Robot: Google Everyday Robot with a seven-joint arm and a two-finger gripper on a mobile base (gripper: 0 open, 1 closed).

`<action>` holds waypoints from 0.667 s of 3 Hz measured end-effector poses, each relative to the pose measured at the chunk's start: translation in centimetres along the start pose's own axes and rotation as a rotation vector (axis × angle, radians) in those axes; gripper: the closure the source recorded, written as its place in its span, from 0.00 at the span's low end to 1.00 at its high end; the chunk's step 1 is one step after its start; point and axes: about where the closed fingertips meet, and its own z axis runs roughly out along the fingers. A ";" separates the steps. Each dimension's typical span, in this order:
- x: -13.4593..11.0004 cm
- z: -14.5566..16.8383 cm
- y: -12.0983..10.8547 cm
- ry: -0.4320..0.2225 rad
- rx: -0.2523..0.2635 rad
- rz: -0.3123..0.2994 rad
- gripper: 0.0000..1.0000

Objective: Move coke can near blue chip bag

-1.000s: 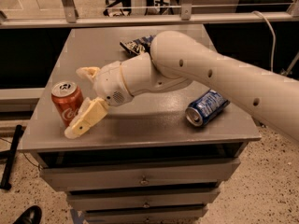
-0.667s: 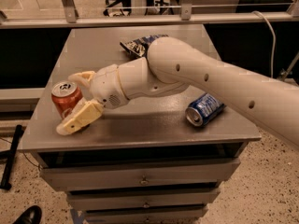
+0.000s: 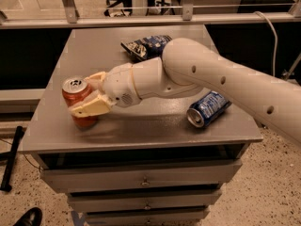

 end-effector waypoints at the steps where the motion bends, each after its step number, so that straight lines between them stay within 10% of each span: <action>1: 0.3 -4.4 -1.9 0.031 0.095 -0.004 0.87; 2: 0.3 -13.1 -6.2 0.077 0.266 -0.016 1.00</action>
Offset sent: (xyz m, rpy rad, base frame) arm 0.1038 -0.2157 0.0712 -0.0850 -0.1548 -0.4254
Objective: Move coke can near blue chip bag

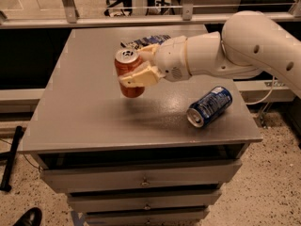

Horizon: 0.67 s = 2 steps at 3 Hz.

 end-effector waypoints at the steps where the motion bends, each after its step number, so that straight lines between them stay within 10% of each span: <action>1: 0.0 0.0 0.0 0.000 0.000 0.000 1.00; 2: -0.2 -1.3 -1.1 0.035 0.045 -0.017 1.00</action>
Offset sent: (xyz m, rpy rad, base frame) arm 0.0201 -0.0399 0.0206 -0.0832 -0.0594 -0.1138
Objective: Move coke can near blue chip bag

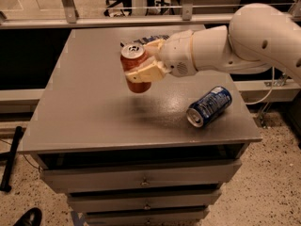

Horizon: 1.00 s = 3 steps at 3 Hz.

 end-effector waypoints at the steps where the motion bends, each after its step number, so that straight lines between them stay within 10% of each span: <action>1: 0.9 -3.2 -3.6 0.058 0.080 -0.011 1.00; 3: 5.0 -11.3 -13.3 0.091 0.272 0.008 1.00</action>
Offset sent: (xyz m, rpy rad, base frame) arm 0.1040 -0.1911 0.0358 -0.0869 -0.0888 -0.3300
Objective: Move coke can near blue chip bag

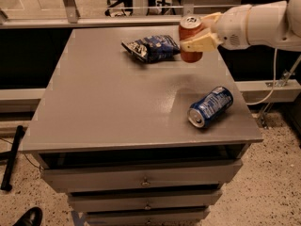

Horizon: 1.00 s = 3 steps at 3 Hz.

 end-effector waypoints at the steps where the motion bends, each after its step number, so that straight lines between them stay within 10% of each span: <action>1: 3.0 0.1 -3.7 -0.005 0.053 0.041 1.00; 3: 7.6 3.8 -6.3 -0.024 0.047 0.119 1.00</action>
Offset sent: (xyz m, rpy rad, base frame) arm 0.0936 -0.0583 -0.0704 0.1063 0.0500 -0.1135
